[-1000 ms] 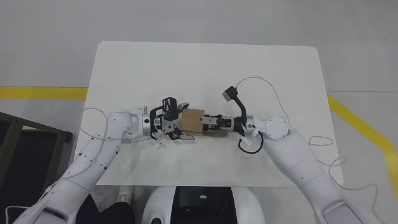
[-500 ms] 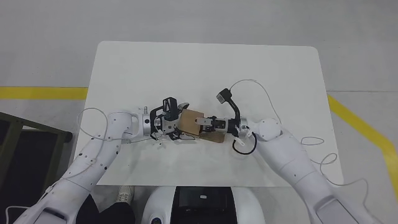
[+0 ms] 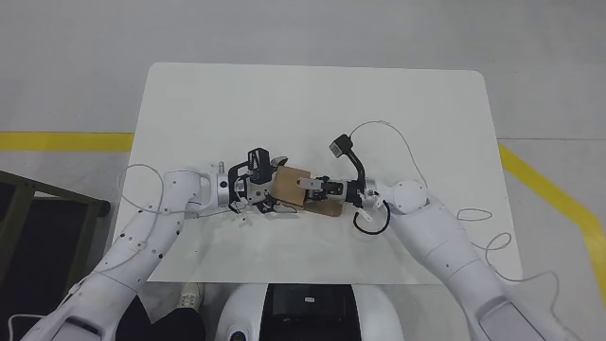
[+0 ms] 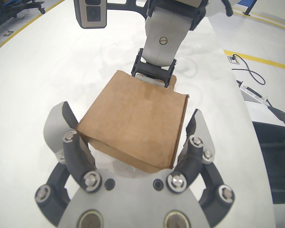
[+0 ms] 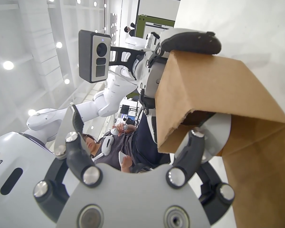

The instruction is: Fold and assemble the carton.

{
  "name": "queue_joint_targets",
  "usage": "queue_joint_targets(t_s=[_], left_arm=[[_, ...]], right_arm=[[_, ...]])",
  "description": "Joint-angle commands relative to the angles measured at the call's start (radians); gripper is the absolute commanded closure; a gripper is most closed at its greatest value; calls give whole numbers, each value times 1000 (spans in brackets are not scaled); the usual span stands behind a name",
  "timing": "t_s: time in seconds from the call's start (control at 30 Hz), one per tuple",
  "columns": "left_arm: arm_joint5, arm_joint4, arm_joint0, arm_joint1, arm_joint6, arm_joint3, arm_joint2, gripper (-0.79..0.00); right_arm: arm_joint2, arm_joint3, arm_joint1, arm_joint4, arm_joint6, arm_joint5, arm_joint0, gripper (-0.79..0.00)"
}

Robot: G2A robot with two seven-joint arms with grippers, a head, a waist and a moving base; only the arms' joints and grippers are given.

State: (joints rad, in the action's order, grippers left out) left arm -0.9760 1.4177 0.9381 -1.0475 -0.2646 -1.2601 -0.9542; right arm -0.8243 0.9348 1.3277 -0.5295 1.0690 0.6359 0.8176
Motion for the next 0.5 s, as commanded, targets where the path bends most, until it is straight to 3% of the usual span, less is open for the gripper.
queue_joint_targets(t_s=[0.0,0.23,0.47], left_arm=[[-1,0,0,0,1,-1,-1,-785],[-1,-2,1,1,5,-1,-7,-785],[-1,-1,10,3,4,7,-15,-785]], right_arm=[[-10,-2,-3,0,7,-3,0,-785],[-84,39,-42,69,60,-96,10,-785],[-228,225,-109,195,93,-199,74,-785]])
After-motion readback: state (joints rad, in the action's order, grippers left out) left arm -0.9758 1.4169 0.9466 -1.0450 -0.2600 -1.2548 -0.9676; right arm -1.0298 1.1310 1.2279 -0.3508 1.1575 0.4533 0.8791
